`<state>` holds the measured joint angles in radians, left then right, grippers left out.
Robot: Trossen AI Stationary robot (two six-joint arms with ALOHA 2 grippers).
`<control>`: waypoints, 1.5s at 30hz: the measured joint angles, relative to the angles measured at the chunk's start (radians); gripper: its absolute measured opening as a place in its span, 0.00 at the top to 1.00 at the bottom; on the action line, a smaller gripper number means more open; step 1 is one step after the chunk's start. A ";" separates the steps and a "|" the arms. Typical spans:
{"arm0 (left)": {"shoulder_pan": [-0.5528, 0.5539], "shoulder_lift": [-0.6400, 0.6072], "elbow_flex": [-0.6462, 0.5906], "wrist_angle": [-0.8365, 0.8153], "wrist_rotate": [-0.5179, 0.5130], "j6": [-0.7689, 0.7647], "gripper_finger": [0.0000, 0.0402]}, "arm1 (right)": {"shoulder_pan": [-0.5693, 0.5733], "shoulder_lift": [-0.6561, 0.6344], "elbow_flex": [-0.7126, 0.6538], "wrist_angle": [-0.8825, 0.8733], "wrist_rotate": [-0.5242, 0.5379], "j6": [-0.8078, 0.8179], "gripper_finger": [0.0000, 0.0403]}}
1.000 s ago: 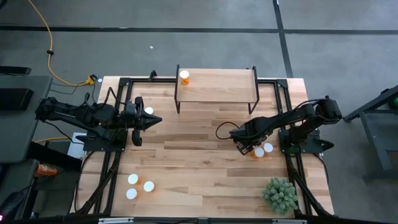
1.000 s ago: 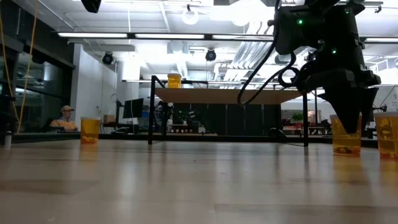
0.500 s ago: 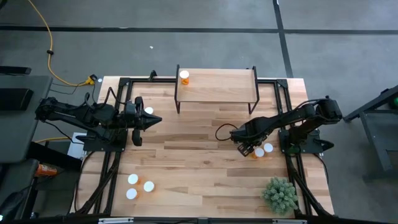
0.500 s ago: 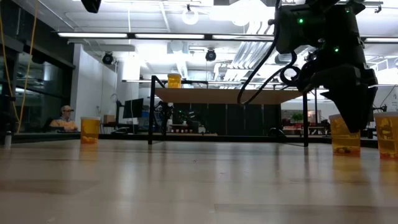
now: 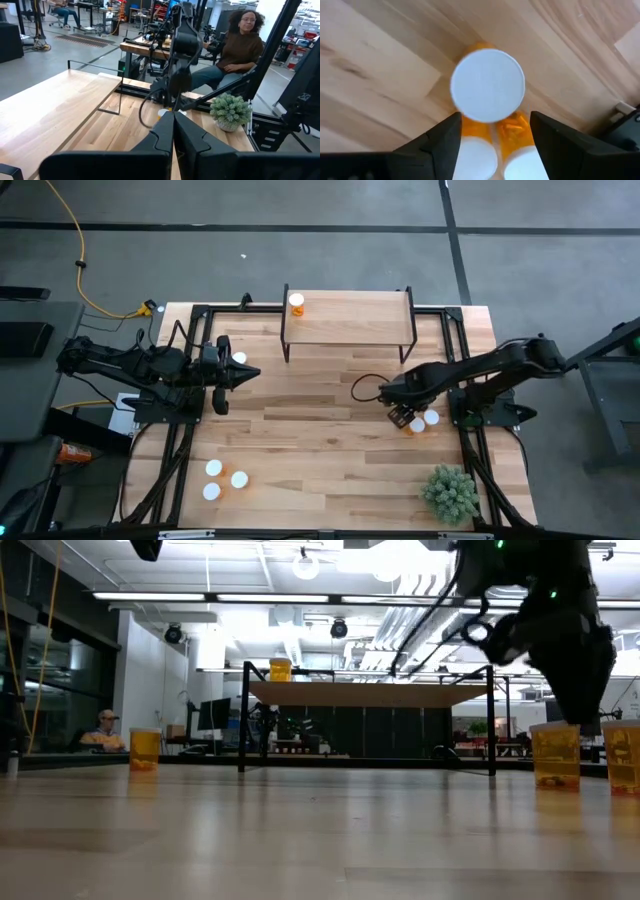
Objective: Pick and place medicine bottles onto shelf by color
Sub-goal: Put the orange pill bottle on the shelf aligned with the other orange pill bottle
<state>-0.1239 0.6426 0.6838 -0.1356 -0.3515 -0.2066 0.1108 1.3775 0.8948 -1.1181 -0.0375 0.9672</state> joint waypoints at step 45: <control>0.000 0.000 0.000 0.004 -0.030 0.000 1.00 | -0.013 0.022 0.004 0.040 0.032 0.126 1.00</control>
<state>-0.1238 0.6426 0.6838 -0.1313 -0.3813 -0.2062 0.0975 1.3992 0.8985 -1.0778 -0.0057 1.0932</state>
